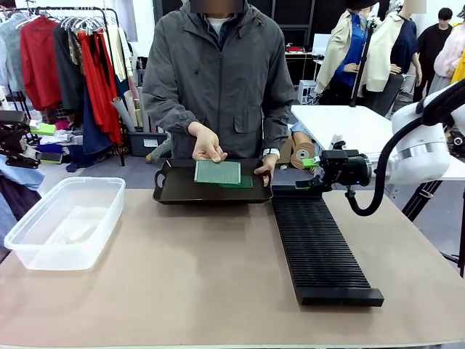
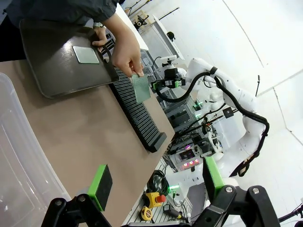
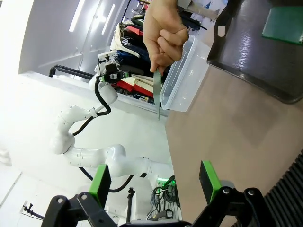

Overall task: Sort PCBs into racks and boxes based on the side picked up.
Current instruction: Pick up the Blank PCB handed by the Human.

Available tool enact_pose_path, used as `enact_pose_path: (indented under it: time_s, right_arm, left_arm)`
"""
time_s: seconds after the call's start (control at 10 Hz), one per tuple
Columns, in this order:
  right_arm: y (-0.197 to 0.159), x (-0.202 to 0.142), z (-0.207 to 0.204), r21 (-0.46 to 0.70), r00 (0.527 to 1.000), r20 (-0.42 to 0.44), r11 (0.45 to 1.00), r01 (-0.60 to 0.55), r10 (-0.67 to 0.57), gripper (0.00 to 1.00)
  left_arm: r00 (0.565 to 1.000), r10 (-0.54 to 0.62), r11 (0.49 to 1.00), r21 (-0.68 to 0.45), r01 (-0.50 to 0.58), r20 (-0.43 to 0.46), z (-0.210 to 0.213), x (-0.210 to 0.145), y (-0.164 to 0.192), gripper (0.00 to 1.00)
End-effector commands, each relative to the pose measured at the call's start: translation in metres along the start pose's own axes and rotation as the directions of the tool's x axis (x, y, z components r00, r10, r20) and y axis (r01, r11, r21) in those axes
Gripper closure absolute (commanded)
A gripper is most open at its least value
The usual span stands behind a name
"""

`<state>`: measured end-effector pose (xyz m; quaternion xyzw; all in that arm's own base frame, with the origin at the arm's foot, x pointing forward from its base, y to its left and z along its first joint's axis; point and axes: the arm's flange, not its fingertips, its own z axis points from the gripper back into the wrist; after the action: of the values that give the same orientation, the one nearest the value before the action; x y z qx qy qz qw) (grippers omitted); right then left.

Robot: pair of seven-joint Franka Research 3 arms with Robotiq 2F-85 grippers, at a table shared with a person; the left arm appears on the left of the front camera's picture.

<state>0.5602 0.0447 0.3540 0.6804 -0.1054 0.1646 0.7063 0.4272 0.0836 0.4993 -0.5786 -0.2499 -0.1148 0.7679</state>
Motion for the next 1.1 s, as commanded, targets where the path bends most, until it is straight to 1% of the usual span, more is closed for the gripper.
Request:
enact_pose_path:
  time_s: [0.0,0.2,0.5,0.8,1.0]
  right_arm:
    - [-0.006,0.011,-0.020,0.006,0.999,0.008,0.999,-0.032,0.032,0.00]
    - [-0.013,0.016,-0.033,0.034,1.000,0.007,0.999,-0.028,0.028,0.00]
    - [-0.030,0.026,-0.058,0.047,1.000,0.015,0.999,-0.011,0.010,0.00]
    - [-0.045,0.043,-0.089,0.044,1.000,0.021,0.999,0.018,-0.019,0.00]
    - [-0.047,0.056,-0.107,0.029,1.000,0.003,0.999,0.024,-0.025,0.00]
  left_arm:
    - [1.000,0.009,1.000,-0.007,-0.009,0.004,0.001,0.000,-0.003,0.00]
    - [1.000,0.009,1.000,-0.007,-0.009,0.004,0.001,0.000,-0.003,0.00]
    - [1.000,0.009,1.000,-0.007,-0.009,0.004,0.001,0.000,-0.003,0.00]
    - [1.000,0.009,1.000,-0.007,-0.009,0.004,0.001,0.000,-0.003,0.00]
    - [1.000,0.009,1.000,-0.007,-0.009,0.004,0.001,0.000,-0.003,0.00]
